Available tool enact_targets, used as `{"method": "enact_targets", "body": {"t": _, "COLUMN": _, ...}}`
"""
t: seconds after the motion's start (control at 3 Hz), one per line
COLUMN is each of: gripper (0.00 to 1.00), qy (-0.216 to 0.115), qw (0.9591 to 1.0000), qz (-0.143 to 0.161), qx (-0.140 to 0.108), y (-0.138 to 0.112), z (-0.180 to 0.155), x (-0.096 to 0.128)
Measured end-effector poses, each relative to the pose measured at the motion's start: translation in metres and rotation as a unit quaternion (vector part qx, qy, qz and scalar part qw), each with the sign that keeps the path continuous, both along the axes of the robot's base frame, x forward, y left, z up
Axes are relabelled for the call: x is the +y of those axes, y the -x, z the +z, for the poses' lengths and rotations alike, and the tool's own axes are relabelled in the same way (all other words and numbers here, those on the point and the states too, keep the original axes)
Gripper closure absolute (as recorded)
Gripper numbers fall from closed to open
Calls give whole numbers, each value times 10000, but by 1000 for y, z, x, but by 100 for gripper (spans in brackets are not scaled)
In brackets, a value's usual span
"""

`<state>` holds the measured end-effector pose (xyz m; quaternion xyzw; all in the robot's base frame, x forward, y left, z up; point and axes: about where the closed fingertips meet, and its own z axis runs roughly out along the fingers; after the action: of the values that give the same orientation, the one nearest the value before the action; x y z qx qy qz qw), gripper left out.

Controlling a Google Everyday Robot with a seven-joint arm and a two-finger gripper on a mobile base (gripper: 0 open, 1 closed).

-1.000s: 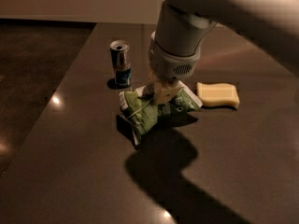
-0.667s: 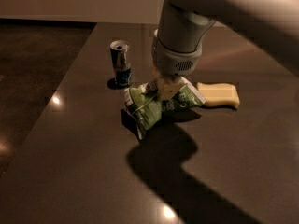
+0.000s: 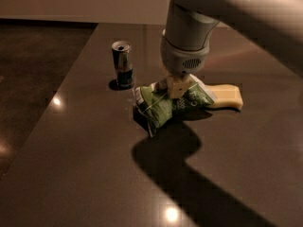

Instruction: Move green jalapeno chip bag near sponge

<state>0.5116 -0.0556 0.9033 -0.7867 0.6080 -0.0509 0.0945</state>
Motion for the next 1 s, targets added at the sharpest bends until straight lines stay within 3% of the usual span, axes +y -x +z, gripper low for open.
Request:
{"method": "enact_targets", "body": {"t": 0.67, "gripper": 16, "qy": 2, "qw": 10000, "qz": -15, "qx": -36, "y": 0, "z": 0, "x": -1}}
{"method": "enact_targets", "body": {"t": 1.0, "gripper": 0, "qy": -5, "qw": 10000, "qz": -15, "qx": -56, "y": 0, "z": 1, "x": -1}}
